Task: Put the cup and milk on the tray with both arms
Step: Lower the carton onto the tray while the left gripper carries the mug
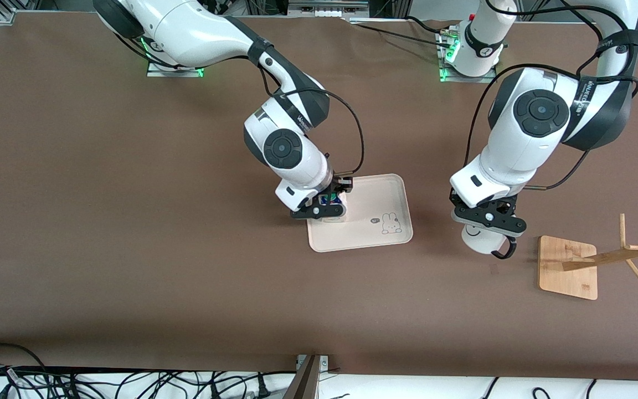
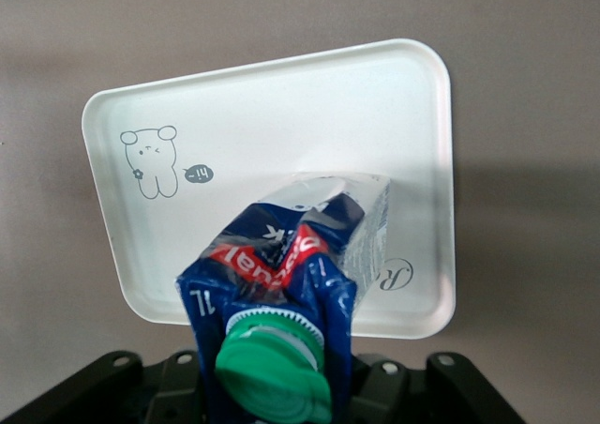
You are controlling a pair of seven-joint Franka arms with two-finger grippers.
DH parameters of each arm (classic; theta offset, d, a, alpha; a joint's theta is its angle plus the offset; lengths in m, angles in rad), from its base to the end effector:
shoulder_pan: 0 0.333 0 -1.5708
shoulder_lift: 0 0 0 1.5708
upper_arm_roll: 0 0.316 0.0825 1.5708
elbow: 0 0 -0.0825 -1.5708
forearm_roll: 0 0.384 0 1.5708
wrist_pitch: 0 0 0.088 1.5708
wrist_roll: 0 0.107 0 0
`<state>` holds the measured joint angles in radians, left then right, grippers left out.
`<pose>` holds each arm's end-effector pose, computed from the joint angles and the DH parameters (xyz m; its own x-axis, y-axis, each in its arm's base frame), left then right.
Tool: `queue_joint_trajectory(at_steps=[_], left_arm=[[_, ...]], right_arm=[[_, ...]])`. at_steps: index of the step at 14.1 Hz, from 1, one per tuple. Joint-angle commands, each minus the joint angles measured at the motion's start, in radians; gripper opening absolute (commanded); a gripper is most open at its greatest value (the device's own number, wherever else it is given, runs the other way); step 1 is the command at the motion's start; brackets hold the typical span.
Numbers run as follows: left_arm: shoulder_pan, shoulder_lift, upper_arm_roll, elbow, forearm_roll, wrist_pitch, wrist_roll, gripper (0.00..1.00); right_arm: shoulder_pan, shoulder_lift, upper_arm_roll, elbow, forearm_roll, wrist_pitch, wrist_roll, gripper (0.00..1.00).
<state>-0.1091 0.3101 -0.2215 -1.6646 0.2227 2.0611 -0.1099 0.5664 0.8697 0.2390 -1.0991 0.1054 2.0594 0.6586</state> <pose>0.6297 -0.1890 0.4395 0.9473 -0.3031 0.1040 -0.2896 -0.9487 -0.1272 0.5781 0.5214 0.3151 0.9951 0.0227 -0.0964 -0.0046 -0.9617 -0.2742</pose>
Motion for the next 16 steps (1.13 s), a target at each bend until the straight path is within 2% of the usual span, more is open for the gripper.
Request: queue_joint_trajectory(at_steps=[1,4,6,8,10,12,14,16], left_arm=[[-0.001,0.010,0.001,0.031,-0.026,-0.022,0.032,0.00],[-0.012,0.020,-0.006,0.034,-0.040,-0.025,0.032,0.00],[-0.014,0.030,-0.024,0.032,-0.098,-0.036,0.033,0.00],[-0.029,0.049,-0.044,0.032,-0.103,-0.084,0.033,0.00],[-0.034,0.073,-0.067,0.032,-0.109,-0.096,0.032,0.00],[-0.034,0.115,-0.067,0.034,-0.175,-0.099,0.032,0.00],[-0.037,0.150,-0.067,0.051,-0.194,-0.096,0.032,0.00],[-0.069,0.181,-0.065,0.080,-0.183,-0.105,0.032,0.00]], right_arm=[[-0.002,-0.017,0.002,-0.001,-0.015,0.005,0.015,1.00],[-0.006,-0.057,0.000,0.001,-0.016,-0.007,0.055,1.00],[0.001,-0.084,0.000,0.001,-0.016,-0.013,0.087,1.00],[-0.002,-0.118,-0.003,0.002,-0.016,-0.047,0.107,1.00],[-0.011,-0.181,-0.045,0.005,-0.015,-0.125,0.095,1.00],[-0.031,-0.236,-0.070,0.008,-0.013,-0.194,0.087,1.00],[-0.043,-0.268,-0.078,0.007,-0.018,-0.212,0.076,1.00],[-0.056,-0.279,-0.113,0.008,-0.024,-0.217,0.002,1.00]])
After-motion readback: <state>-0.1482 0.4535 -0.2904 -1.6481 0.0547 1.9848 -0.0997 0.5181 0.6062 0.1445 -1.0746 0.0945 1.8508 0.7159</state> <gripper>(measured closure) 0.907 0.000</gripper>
